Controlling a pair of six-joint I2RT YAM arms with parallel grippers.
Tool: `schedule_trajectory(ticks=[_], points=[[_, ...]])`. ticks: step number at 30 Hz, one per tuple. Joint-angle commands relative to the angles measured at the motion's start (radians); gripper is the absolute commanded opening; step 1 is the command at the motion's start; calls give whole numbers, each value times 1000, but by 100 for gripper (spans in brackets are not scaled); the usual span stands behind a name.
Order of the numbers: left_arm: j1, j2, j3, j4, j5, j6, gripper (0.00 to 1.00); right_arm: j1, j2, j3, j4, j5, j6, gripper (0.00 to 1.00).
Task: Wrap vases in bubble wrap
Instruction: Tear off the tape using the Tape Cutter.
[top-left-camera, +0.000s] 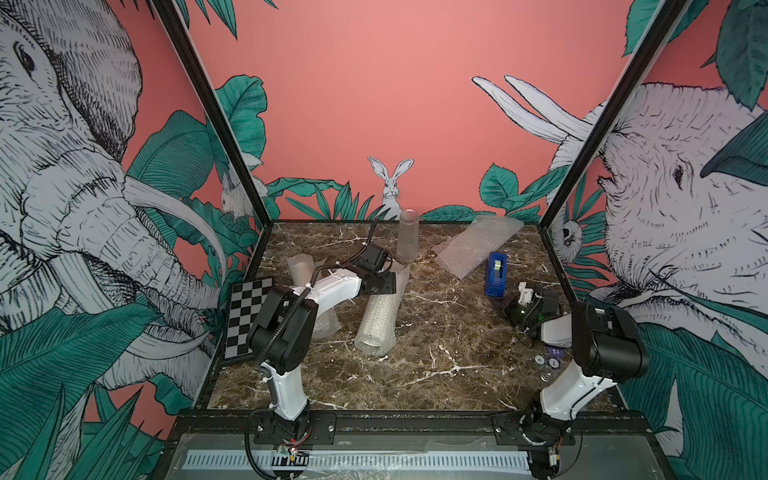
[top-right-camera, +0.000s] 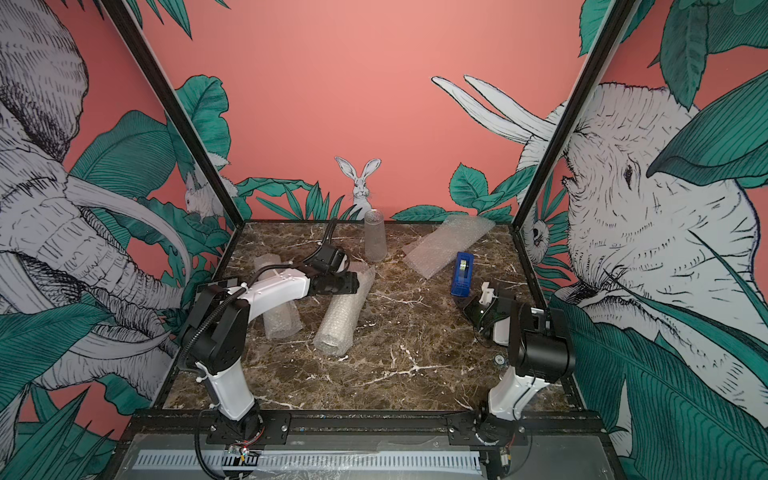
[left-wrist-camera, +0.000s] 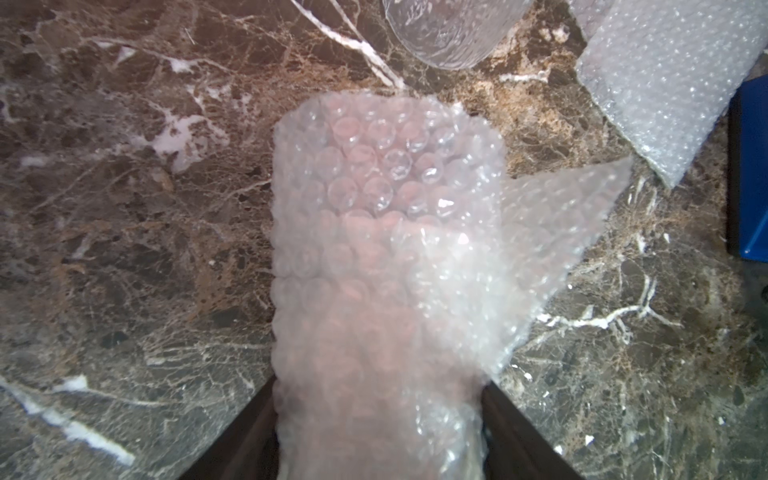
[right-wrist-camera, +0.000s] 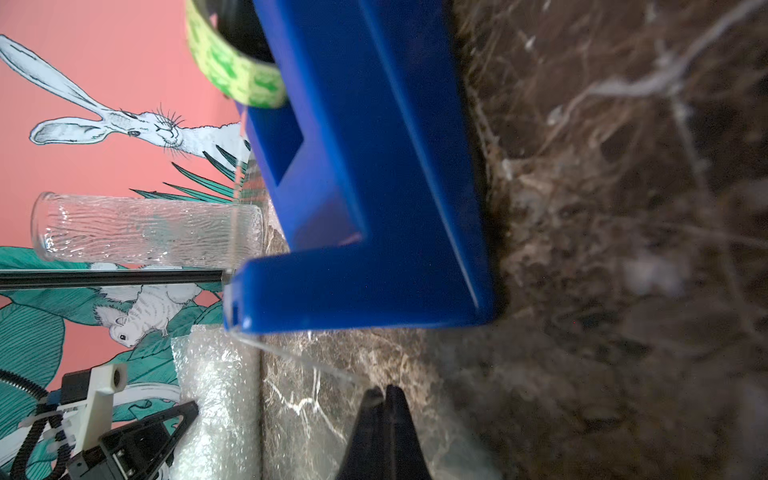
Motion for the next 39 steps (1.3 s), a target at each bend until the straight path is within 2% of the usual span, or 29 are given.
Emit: schedule_trajectory(ticks=[1,3,7,11,20,26,29,34,39], points=[[-16,11,-19,-125,4,-11,69,41,-17,-20,-133,114,52,0],[-15,9,-21,-120,5,-15,69,46,-22,-34,-118,151,93,0],[-15,1,-19,-118,1,-15,69,48,6,-114,66,216,255,0],[-14,-5,-17,-130,-11,-7,69,63,54,-138,169,245,353,0],[-13,-19,-18,-132,-27,-2,69,159,178,-121,313,330,516,0],[-8,-18,-17,-134,-27,4,69,184,251,-139,430,364,593,0],[-7,-13,-15,-132,-21,5,69,190,205,-162,431,386,557,0],[-8,-2,-16,-120,17,13,69,221,-26,-142,224,339,375,0],[-11,15,-14,-114,44,23,69,318,-246,-48,-44,231,131,0]])
